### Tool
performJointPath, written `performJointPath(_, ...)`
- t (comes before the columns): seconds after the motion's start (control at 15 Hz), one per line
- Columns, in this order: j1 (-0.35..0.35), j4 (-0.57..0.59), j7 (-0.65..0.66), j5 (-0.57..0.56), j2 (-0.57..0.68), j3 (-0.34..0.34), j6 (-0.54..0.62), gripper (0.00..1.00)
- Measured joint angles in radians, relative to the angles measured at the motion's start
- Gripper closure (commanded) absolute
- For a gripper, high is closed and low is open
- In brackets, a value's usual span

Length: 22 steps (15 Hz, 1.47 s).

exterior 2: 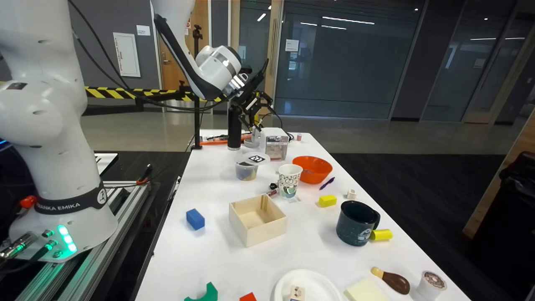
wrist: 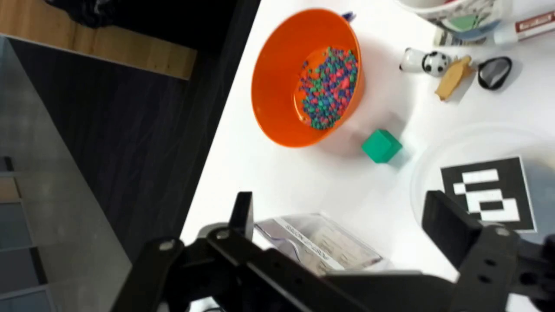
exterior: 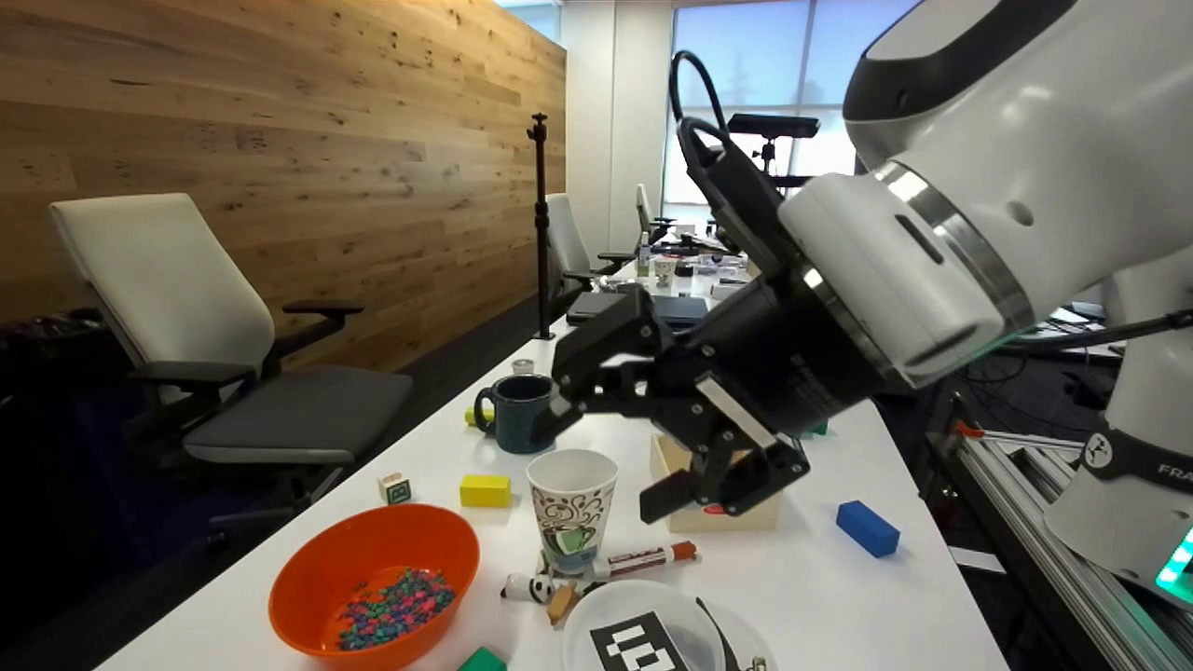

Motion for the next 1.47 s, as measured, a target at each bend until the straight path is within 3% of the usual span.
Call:
performJointPath(0.47,0.061,0.065,-0.171,0.151,0.123,0.048,0.001,0.0)
performJointPath(1.27,0.022,0.097,-0.294,0.363,0.175,0.022,0.0,0.0)
performJointPath(1.47,0.016,0.097,-0.294,0.364,0.174,0.005,0.031,0.0)
